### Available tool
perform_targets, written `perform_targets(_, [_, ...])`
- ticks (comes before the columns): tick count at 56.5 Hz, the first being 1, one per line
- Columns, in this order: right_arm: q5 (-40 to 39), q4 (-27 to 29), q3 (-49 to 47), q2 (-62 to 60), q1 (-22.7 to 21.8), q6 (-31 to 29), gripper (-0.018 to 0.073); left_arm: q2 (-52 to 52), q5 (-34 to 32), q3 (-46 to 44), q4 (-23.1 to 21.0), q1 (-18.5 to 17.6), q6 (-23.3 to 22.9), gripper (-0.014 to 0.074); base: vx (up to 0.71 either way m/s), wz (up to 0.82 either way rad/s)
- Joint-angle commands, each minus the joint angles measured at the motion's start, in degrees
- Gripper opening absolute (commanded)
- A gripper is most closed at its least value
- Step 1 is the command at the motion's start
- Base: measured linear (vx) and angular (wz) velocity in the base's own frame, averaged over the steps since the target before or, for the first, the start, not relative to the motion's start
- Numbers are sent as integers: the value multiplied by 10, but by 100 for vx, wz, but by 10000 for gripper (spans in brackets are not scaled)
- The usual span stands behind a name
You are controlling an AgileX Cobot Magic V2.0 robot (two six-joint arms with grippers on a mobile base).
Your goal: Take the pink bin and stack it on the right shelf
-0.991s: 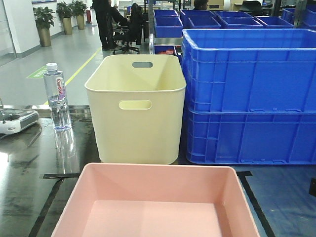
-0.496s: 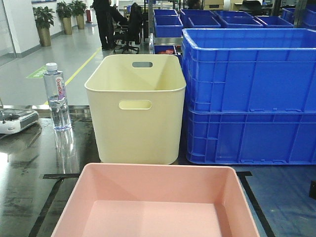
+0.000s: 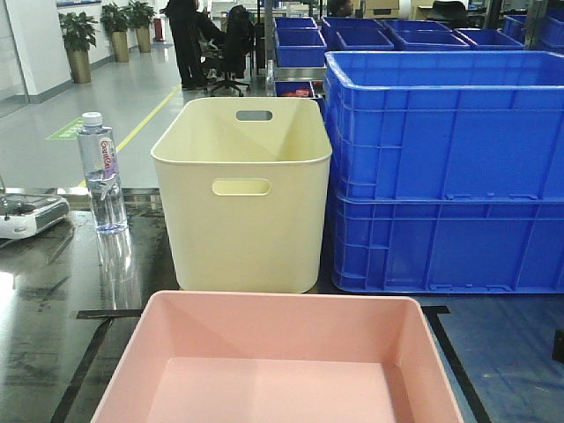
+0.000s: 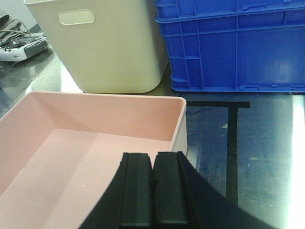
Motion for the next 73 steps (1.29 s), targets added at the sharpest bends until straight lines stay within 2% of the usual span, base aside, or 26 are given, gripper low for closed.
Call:
perform_targets(1, [-41, -35, -12, -13, -2, -10, -12, 12, -43, 6, 1, 1, -5, -8, 0, 0])
perform_targets(7, [-74, -82, 43, -78, -33, -10, -12, 12, -43, 6, 1, 1, -5, -8, 0, 0])
perform_targets(18, [-198, -168, 241, -248, -130, -10, -11, 12, -43, 6, 1, 1, -5, -8, 0, 0])
perform_targets(28, [-274, -170, 416, -350, -146, -10, -11, 12, -43, 6, 1, 1, -5, -8, 0, 0])
perform_targets(33, [-331, -149, 503, -379, -146, -11, -11, 12, -43, 6, 1, 1, -5, -8, 0, 0])
perform_targets(36, [-273, -146, 496, -394, -146, -27, -11, 12, -43, 6, 1, 1, -5, -8, 0, 0])
perform_targets(39, [-252, -146, 493, -395, -146, -46, -11, 12, -44, 6, 1, 1, -5, -8, 0, 0])
perform_targets(73, [-239, -144, 498, -393, -146, -47, -11, 12, -44, 6, 1, 1, -5, -8, 0, 0])
